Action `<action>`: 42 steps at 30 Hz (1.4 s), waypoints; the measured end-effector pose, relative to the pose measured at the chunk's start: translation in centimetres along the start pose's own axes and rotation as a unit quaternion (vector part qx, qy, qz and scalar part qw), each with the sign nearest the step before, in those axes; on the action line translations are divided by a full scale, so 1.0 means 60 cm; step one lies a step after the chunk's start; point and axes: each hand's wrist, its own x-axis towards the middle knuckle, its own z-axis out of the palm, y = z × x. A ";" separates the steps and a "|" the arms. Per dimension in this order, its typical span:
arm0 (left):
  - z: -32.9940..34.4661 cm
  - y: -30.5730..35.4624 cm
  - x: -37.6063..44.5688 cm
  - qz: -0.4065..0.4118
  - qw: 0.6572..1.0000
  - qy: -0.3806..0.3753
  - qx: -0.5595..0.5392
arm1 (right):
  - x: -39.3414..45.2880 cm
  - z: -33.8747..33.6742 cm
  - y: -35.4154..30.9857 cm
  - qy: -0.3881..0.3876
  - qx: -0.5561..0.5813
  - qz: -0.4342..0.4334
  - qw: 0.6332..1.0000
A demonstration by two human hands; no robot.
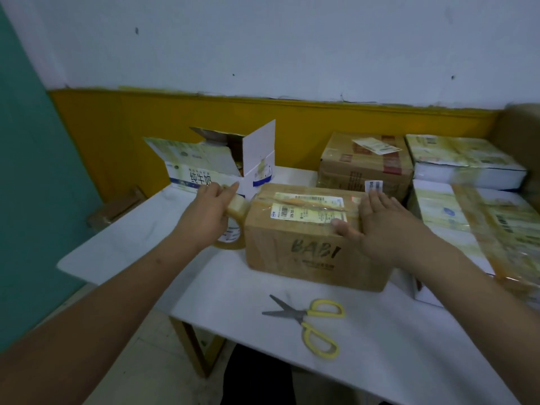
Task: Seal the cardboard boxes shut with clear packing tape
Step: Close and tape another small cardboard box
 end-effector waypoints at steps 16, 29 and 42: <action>-0.044 -0.001 -0.019 -0.029 0.990 -0.136 0.021 | 0.138 0.006 -0.106 0.049 0.015 -0.339 0.939; 0.000 0.079 -0.099 0.053 0.973 0.101 -0.199 | -0.123 0.159 -0.063 0.006 0.198 -0.146 0.969; -0.056 0.008 0.008 -0.070 0.971 0.082 -0.214 | -0.109 -0.021 -0.089 0.068 0.262 -0.130 0.954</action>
